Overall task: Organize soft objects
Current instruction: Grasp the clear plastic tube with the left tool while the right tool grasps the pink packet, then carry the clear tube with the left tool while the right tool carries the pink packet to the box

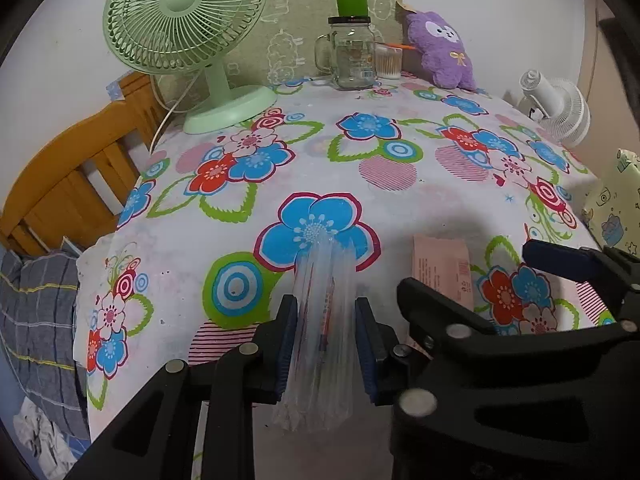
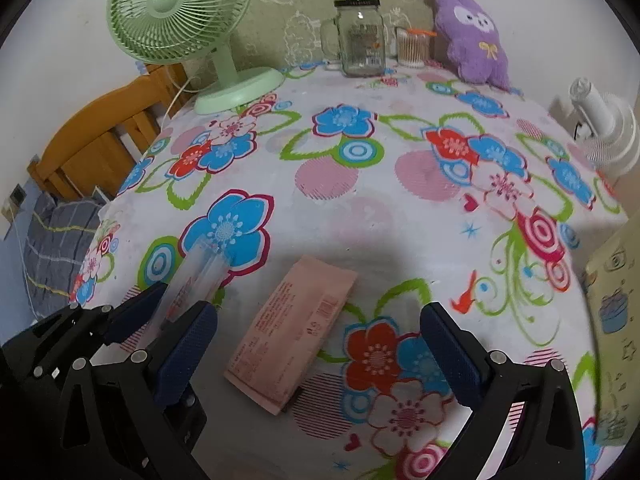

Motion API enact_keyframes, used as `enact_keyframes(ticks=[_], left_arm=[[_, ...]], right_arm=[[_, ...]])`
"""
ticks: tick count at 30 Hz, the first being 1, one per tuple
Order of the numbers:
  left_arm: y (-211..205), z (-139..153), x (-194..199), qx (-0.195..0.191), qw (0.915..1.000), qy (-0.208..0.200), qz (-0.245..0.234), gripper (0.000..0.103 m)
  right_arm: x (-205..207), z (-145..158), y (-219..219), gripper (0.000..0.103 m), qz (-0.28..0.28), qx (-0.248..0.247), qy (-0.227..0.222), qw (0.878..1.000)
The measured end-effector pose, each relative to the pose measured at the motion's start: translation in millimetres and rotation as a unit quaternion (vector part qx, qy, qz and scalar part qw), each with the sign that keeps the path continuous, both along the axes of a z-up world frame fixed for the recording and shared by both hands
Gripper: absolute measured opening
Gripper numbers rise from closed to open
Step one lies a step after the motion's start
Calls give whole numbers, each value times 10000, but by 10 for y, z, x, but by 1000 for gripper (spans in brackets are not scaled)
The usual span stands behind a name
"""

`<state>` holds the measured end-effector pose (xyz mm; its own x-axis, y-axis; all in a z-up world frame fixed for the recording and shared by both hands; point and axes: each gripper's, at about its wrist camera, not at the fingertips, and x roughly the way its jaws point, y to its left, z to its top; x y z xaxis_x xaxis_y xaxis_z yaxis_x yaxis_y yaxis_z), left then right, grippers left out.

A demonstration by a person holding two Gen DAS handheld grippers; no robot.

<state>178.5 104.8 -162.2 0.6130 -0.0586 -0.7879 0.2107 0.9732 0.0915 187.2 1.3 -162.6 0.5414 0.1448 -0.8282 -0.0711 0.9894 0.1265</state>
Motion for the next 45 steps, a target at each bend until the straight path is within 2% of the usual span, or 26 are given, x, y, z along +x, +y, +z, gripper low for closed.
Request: enact_keyframes(ticks=[8,11,17,19,21,33,45], left_arm=[[-38,-35,-2,334,9994,-76,-19,30],[-21,-77,36,278,9996,38,4,32],[-36,-75,29,227,9997,47,-27,29],[-33,-74,30,188,9998,66,-27,26],[-34,-72,23,155,9998,76,-31,23],[-139,-36,-78,-118,9997,164,-111,19],[-315,164,-247,-189,9998,-48,-106,19]], right_arm=[[90,-118,64,88,-132,-61,149,9998],[91,-122,108,82,-52,-151,110,9998],[84,-104,109,62,134,-136,51,9998],[83,-96,107,51,217,-113,57,9997],[82,-95,106,48,284,-89,75,9995],[-31,-32,36,43,410,-114,41,9991],[-203,190,-137,42,392,-93,-202,9990]])
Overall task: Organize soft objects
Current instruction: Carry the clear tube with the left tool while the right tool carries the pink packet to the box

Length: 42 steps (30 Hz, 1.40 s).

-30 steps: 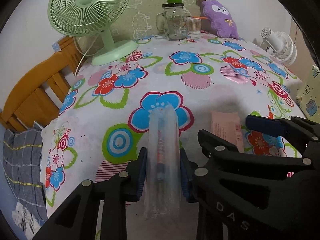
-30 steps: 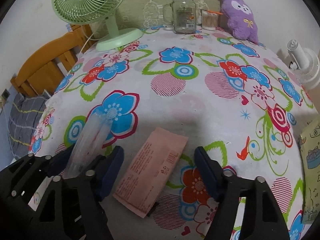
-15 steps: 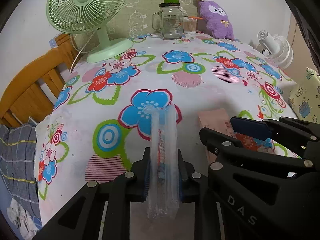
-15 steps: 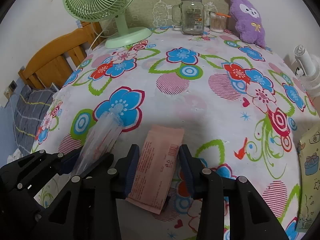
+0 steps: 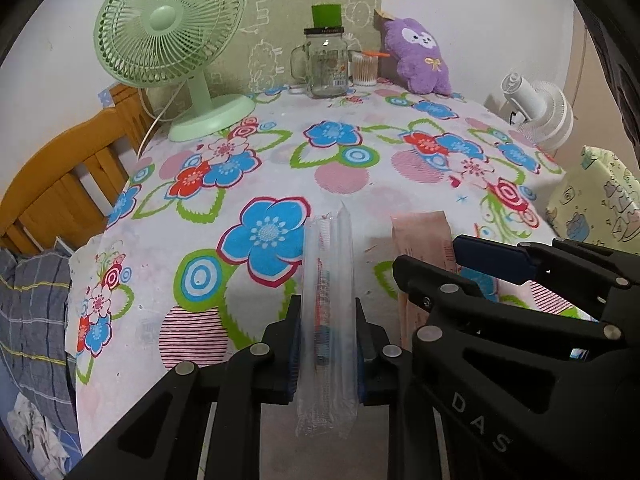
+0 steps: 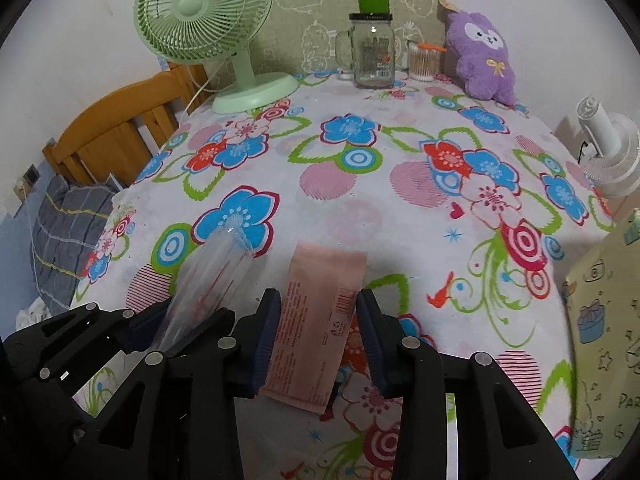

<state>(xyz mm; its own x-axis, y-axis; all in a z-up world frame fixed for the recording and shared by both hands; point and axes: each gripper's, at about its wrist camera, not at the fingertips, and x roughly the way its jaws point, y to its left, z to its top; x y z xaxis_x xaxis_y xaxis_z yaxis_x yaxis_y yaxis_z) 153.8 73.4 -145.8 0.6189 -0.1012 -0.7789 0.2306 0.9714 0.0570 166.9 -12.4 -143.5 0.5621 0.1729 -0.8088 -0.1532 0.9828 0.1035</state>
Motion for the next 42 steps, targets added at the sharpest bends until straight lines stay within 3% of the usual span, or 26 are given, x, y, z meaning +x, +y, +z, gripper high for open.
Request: enact_keyframes(ticks=[42], left_arm=[[-733,905,-595,-195,9945,-1028,-62,19]], right_arm=[[-628,1005,-737,42,-79,77,-1218,9925]])
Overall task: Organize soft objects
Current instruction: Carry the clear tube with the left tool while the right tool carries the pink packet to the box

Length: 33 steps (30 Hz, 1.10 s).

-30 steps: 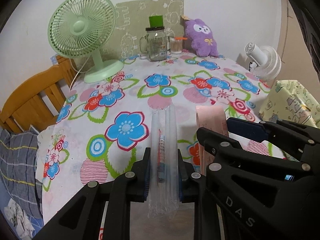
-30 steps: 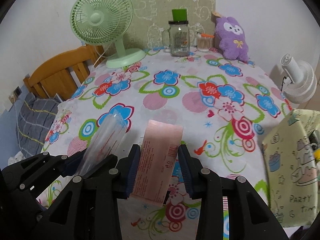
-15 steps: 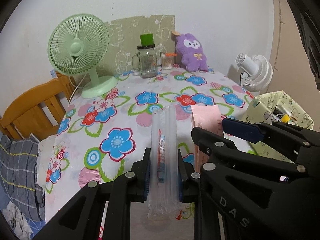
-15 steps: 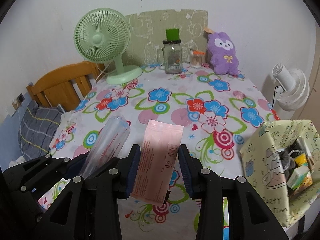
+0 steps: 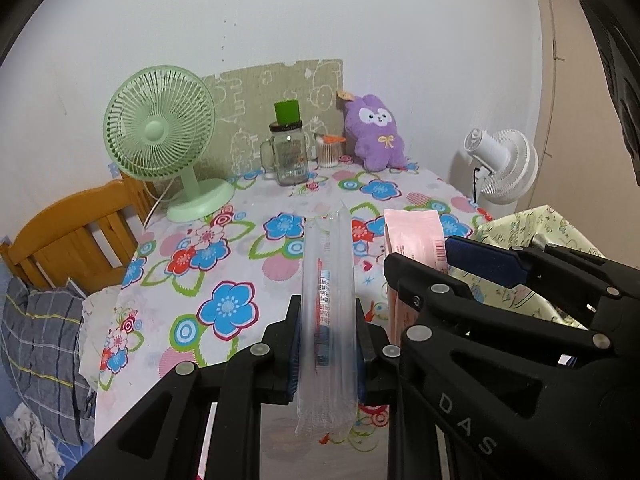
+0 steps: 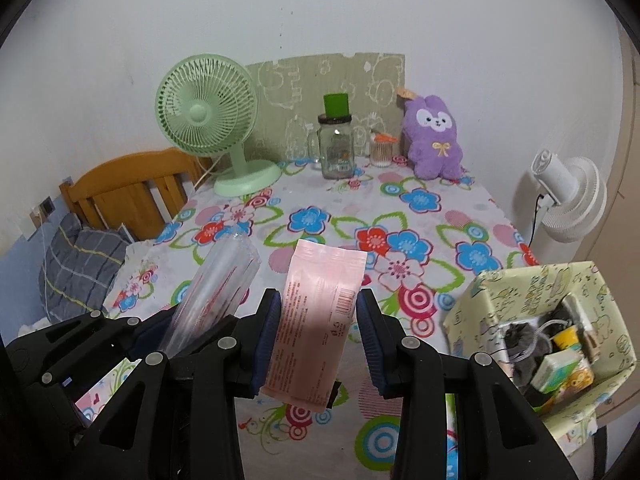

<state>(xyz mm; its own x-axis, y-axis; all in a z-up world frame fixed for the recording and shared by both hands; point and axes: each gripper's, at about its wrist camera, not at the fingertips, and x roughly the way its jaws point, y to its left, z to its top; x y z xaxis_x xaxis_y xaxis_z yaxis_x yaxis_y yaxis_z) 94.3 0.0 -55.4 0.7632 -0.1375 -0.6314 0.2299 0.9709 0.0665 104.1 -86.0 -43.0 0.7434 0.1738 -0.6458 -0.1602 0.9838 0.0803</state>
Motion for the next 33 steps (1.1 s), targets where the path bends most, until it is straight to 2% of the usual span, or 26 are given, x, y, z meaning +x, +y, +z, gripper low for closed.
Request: enact_keyframes(ticks=[13,33], left_arm=[[-349,130,-88,-103,9998,-165,-77,19],[-876,150,-101,-170,9990,-188,-366,19]], right_arm=[[-137,171,-361,42,-105,70,-231,9997],[-219,218,-917,42,-378,71,-315,9988]])
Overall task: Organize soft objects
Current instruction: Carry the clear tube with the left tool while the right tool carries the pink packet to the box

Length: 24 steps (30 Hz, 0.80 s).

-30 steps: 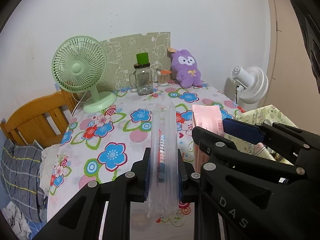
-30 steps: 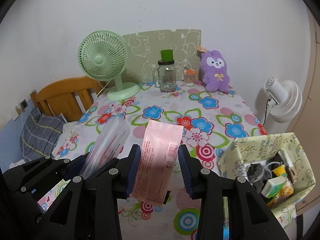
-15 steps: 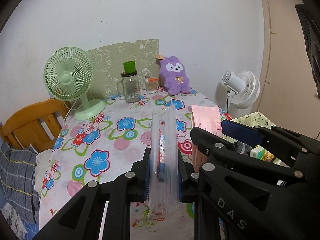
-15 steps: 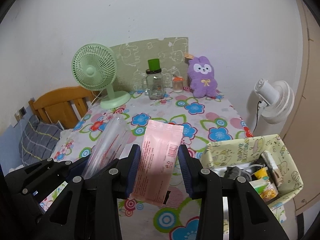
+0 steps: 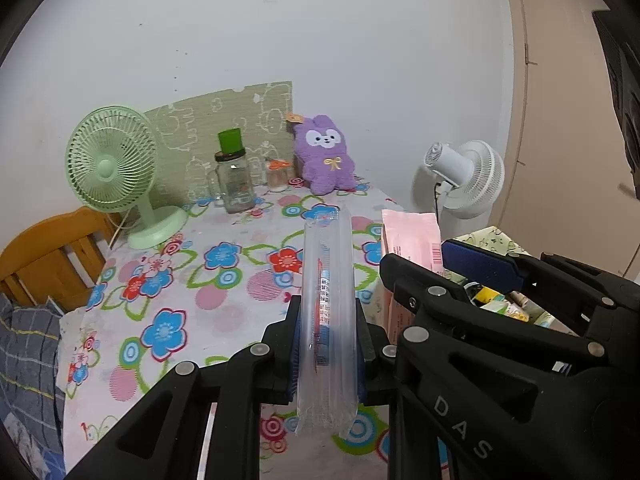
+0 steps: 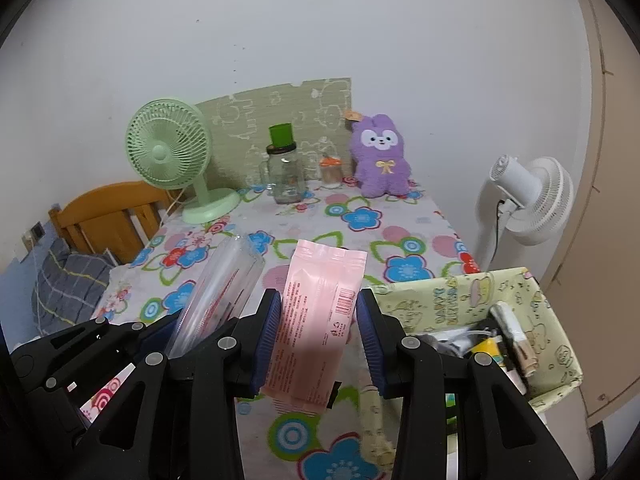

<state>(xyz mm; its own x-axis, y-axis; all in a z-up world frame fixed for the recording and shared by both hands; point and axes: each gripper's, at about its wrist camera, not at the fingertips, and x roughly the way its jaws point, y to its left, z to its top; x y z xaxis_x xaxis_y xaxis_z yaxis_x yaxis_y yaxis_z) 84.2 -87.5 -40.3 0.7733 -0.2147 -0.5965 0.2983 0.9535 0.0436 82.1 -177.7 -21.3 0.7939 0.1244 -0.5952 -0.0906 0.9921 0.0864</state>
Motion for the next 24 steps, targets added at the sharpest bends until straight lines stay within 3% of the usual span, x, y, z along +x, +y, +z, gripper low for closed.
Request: enact_keyframes(ticks=[24], left_arm=[[-729,-86,94,-96,9989,98,-455,20]], right_arm=[[33,-71,-738,43,-530,-32,65,9986]])
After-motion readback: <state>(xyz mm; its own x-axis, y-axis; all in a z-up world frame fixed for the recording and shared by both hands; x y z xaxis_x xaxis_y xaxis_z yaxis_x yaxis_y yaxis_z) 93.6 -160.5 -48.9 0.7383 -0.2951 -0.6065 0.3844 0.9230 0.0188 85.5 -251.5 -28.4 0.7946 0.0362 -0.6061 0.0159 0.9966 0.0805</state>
